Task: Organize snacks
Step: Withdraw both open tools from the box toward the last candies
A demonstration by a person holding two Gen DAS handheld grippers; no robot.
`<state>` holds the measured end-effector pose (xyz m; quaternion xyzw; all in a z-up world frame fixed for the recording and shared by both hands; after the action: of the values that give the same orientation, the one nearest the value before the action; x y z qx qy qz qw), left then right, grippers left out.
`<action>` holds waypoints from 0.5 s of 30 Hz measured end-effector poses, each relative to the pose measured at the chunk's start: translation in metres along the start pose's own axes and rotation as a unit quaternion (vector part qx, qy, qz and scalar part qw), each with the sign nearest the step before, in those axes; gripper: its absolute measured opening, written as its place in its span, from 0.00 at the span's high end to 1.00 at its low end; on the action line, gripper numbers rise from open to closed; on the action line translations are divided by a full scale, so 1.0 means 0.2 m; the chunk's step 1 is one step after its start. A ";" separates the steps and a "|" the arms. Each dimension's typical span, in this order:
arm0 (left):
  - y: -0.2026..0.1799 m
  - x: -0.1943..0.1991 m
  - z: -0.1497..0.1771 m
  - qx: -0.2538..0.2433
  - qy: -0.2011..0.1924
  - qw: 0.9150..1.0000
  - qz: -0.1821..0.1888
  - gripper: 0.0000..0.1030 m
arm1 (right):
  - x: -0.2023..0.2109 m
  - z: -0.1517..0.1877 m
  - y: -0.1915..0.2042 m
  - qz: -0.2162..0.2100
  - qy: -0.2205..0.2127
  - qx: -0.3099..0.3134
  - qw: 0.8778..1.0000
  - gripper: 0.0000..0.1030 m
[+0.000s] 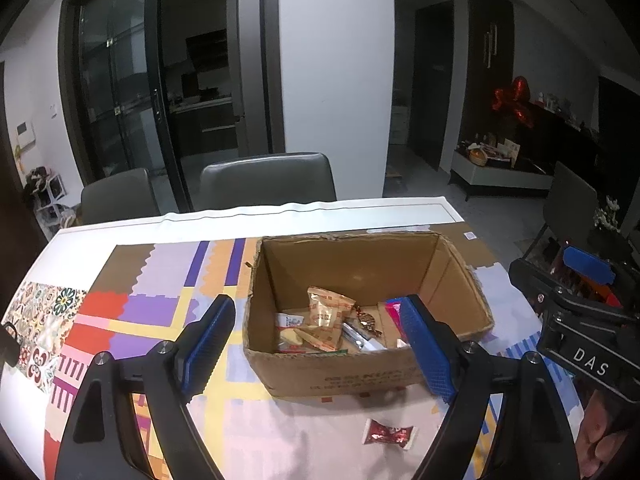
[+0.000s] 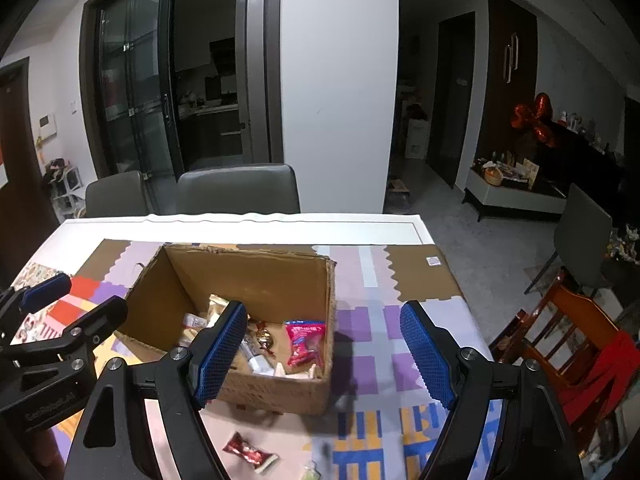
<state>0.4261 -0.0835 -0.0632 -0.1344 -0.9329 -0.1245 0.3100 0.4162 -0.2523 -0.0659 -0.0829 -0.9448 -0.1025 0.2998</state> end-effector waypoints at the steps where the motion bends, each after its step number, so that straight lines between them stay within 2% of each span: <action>1: -0.01 0.01 0.00 -0.002 -0.001 1.000 0.000 0.17 | 0.01 0.00 -0.01 0.001 -0.002 -0.002 1.000 0.23; 15: -0.10 0.06 0.08 -0.025 -0.001 1.000 0.011 0.17 | 0.10 0.10 -0.10 0.011 -0.002 -0.006 1.000 0.23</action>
<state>0.4016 -0.0958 -0.0704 -0.1526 -0.9283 -0.1445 0.3068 0.3841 -0.2650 -0.0722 -0.0953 -0.9438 -0.1045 0.2987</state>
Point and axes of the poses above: each gripper's, at about its wrist camera, not at the fingertips, and x roughly against the way its jaws point, y to its left, z to its underside, the point moved 8 cm from there along -x, roughly the way its jaws point, and after that the axes turned 10 degrees about -x, right-handed, at the moved point
